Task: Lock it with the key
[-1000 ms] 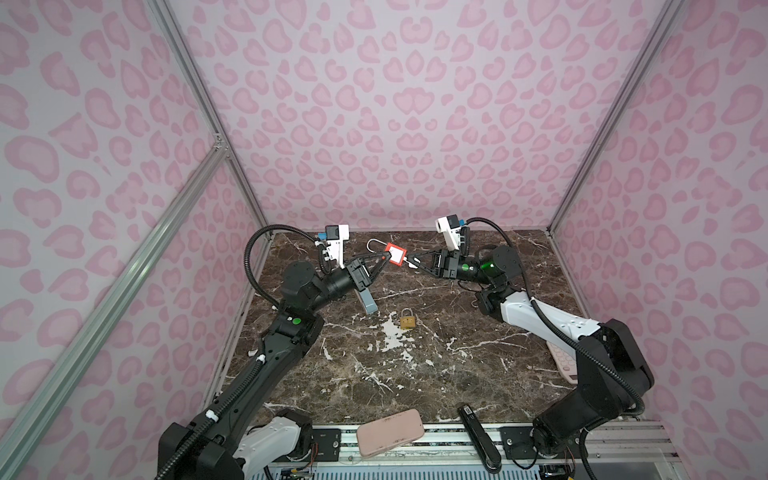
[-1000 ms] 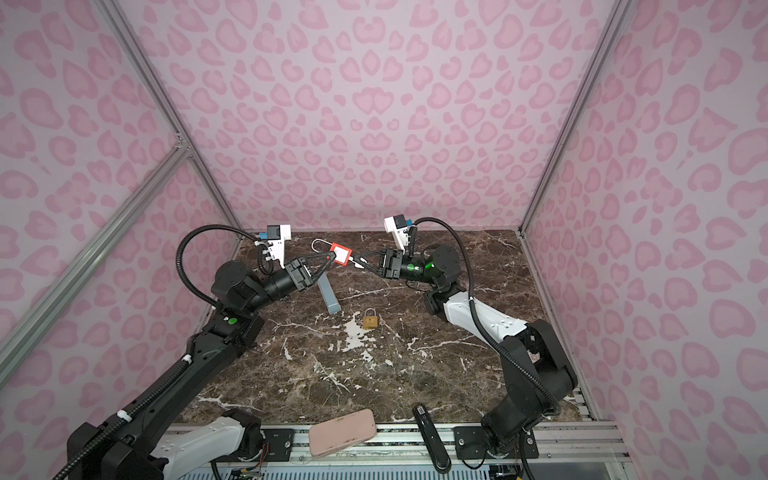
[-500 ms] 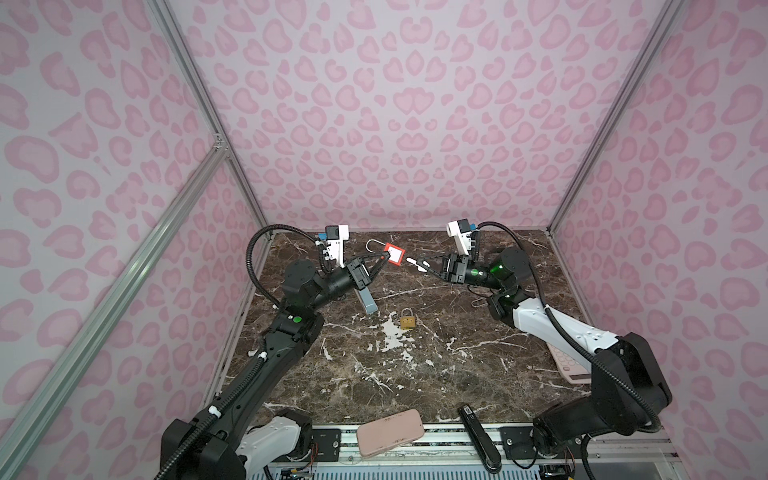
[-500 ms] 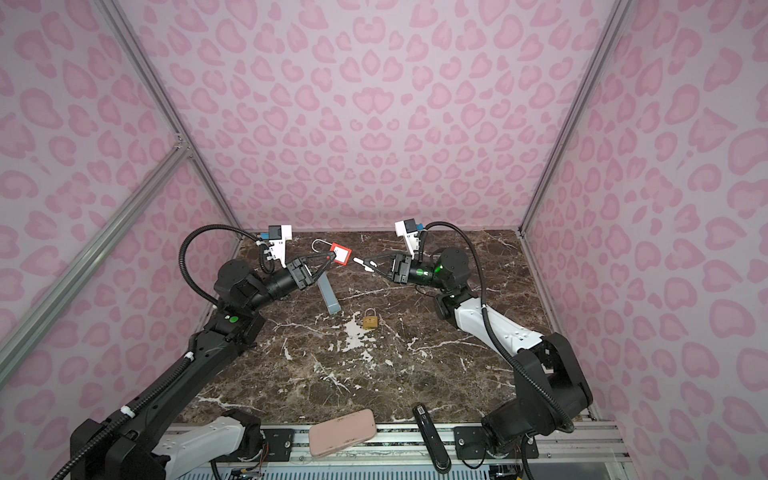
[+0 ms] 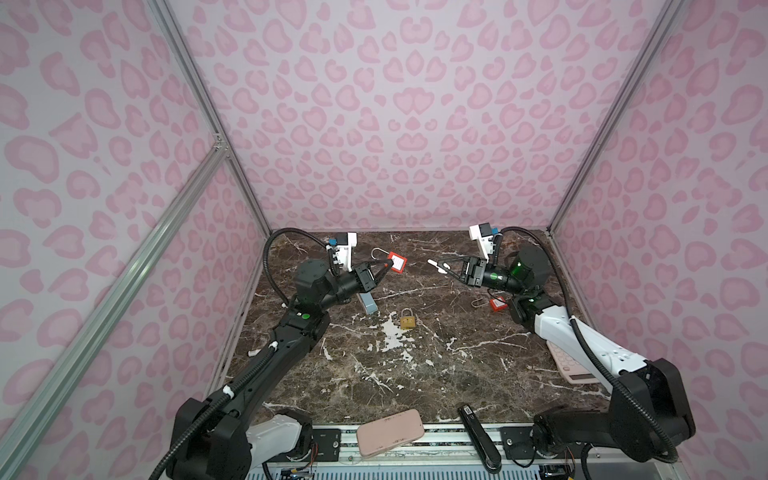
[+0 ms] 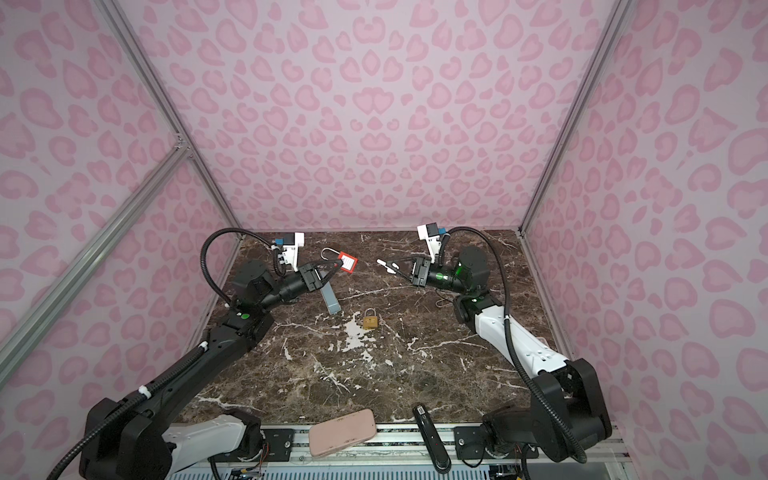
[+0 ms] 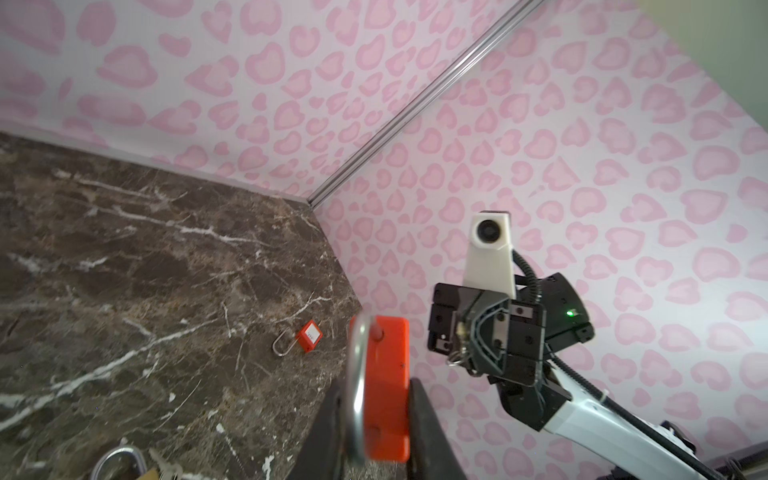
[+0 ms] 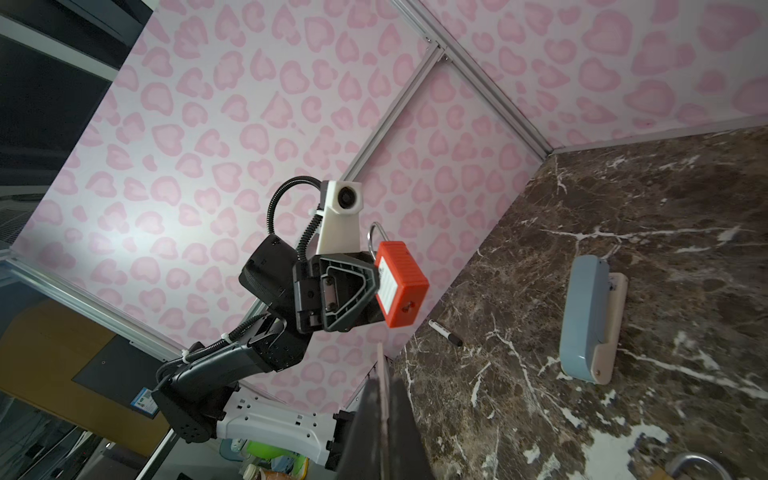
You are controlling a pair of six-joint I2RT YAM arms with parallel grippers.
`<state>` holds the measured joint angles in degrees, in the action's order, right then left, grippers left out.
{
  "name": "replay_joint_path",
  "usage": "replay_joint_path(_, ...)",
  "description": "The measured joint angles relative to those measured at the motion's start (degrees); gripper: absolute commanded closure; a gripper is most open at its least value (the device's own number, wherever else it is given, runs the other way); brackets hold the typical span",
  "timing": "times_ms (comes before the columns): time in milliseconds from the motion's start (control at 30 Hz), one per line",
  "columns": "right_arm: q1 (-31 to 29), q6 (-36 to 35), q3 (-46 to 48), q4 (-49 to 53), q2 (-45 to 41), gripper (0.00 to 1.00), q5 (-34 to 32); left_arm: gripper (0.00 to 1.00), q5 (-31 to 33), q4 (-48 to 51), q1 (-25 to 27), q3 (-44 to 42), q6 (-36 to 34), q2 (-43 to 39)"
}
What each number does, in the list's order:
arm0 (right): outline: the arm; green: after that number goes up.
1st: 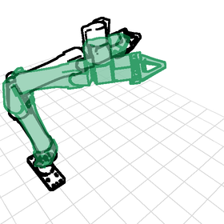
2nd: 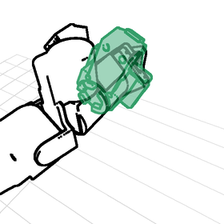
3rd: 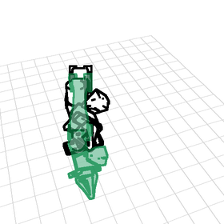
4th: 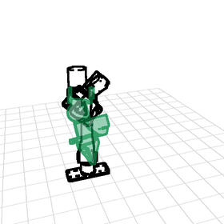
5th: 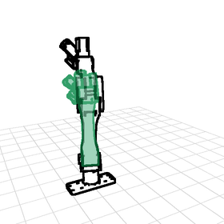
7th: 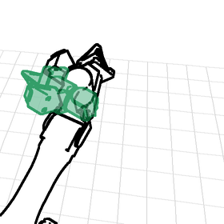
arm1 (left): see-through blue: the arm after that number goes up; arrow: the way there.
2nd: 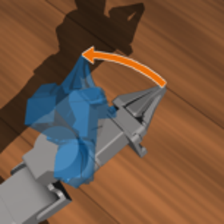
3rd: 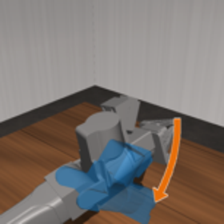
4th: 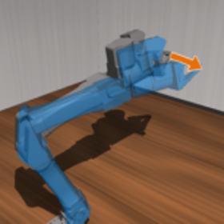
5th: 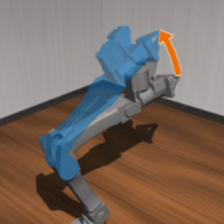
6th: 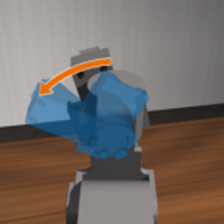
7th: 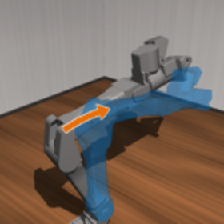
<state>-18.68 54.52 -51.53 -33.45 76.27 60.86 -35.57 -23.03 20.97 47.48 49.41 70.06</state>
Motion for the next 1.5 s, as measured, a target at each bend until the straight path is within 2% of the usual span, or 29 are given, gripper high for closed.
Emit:
replay_joint_path(133, 1.0, -7.2, 0.0, 10.3, -2.8, 1.00, -0.9, 0.97, 1.5, 3.5, 3.4, 0.7, -1.6, 5.0)
replay_joint_path(233, 1.7, -10.5, 0.9, 16.6, -4.1, 1.00, -3.2, 0.97, 2.3, 8.2, 6.9, 4.6, -4.8, 11.2)
replay_joint_path(533, 5.0, -10.1, 7.9, 23.3, -9.6, 1.00, -11.6, 0.97, 2.7, 27.3, 13.1, 19.7, -13.7, 31.2)
replay_joint_path(733, 8.4, -9.9, 11.0, 26.1, -13.6, 1.00, -13.3, 0.97, 3.7, 35.8, 16.9, 27.3, -17.9, 40.4)
replay_joint_path(900, 9.2, -9.1, 12.6, 26.5, -14.7, 1.00, -13.5, 0.97, 5.2, 40.5, 17.7, 30.2, -20.2, 44.5)
replay_joint_path(1300, 9.3, -8.6, 12.8, 26.4, -13.7, 1.00, -13.2, 0.97, 7.5, 47.5, 17.7, 35.3, -24.9, 47.4)
replay_joint_path(1500, 9.3, -8.6, 12.8, 26.4, -13.7, 1.00, -13.0, 0.92, 7.4, 48.2, 17.6, 36.5, -25.8, 48.6)
